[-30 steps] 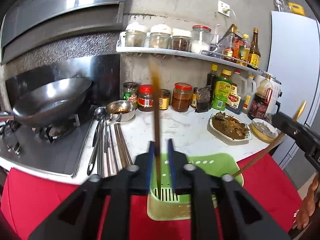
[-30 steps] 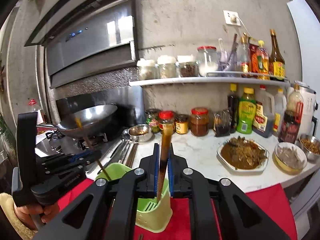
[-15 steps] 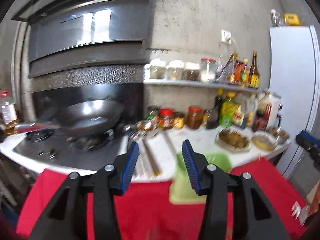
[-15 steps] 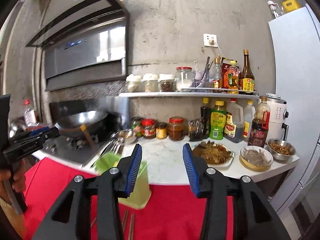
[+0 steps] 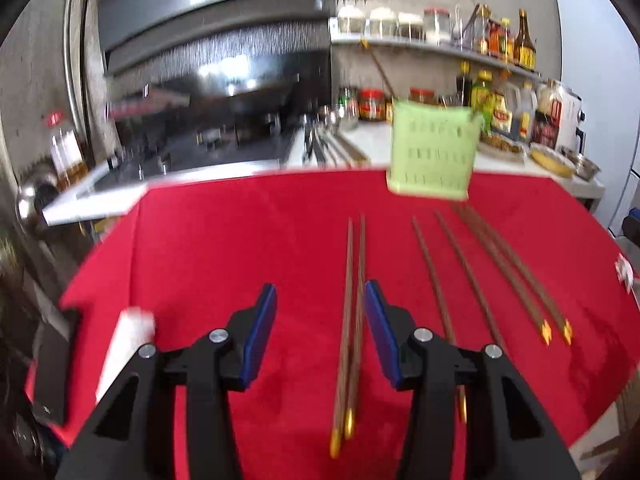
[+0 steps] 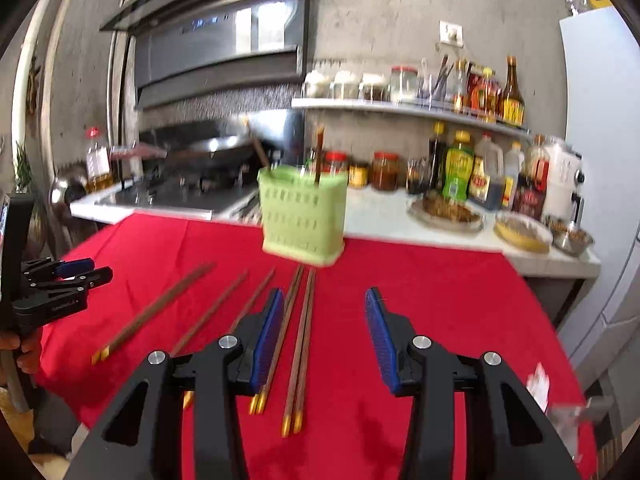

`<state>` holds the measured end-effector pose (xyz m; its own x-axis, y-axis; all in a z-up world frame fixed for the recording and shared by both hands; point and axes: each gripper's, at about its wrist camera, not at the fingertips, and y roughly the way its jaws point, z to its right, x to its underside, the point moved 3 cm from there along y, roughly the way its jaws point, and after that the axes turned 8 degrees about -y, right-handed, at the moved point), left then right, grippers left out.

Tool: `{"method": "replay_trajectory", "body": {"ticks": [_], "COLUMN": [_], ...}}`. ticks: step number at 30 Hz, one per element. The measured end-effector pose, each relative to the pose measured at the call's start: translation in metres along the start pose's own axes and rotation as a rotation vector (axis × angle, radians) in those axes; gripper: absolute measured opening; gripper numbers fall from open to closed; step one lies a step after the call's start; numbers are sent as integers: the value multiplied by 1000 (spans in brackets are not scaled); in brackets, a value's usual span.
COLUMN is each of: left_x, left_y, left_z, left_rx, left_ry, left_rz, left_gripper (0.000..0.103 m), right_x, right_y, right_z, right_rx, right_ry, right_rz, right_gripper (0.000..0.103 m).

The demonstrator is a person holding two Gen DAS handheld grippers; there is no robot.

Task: Organize utensils
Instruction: 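Lower the left tool and grasp another chopstick while the right tool grasps one too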

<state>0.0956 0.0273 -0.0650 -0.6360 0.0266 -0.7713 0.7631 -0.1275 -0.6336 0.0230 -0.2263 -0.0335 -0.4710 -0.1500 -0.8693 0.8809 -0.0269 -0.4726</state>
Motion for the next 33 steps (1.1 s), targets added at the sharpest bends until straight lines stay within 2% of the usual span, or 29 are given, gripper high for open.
{"method": "replay_trajectory", "body": {"ticks": [3, 6, 8, 9, 11, 13, 17, 25, 33], "left_x": [27, 41, 45, 45, 46, 46, 43, 42, 42], "left_y": [3, 10, 13, 16, 21, 23, 28, 32, 37], "left_z": [-12, -16, -15, -14, -12, -11, -7, -9, 4], "left_rx": [13, 27, 40, 38, 46, 58, 77, 60, 49], "left_ry": [-22, -23, -23, -17, -5, -5, 0, 8, 60], "left_rz": [-53, -98, -108, -111, -129, -139, -156, -167, -191], "left_gripper": [44, 34, 33, 33, 30, 30, 29, 28, 27], "right_x": [20, 33, 40, 42, 46, 48, 50, 46, 50], "right_y": [0, 6, 13, 16, 23, 26, 30, 28, 36], "right_z": [-7, -10, -14, -15, -19, -21, -21, -12, -7], "right_rx": [-10, -18, -25, -26, -32, -33, -27, -8, -12], "right_ry": [10, 28, 35, 33, 25, 20, 20, 36, 53], "right_rz": [-38, -72, -97, -107, -133, -151, -170, -168, -191], "right_gripper": [44, 44, 43, 43, 34, 33, 32, 32, 32]}}
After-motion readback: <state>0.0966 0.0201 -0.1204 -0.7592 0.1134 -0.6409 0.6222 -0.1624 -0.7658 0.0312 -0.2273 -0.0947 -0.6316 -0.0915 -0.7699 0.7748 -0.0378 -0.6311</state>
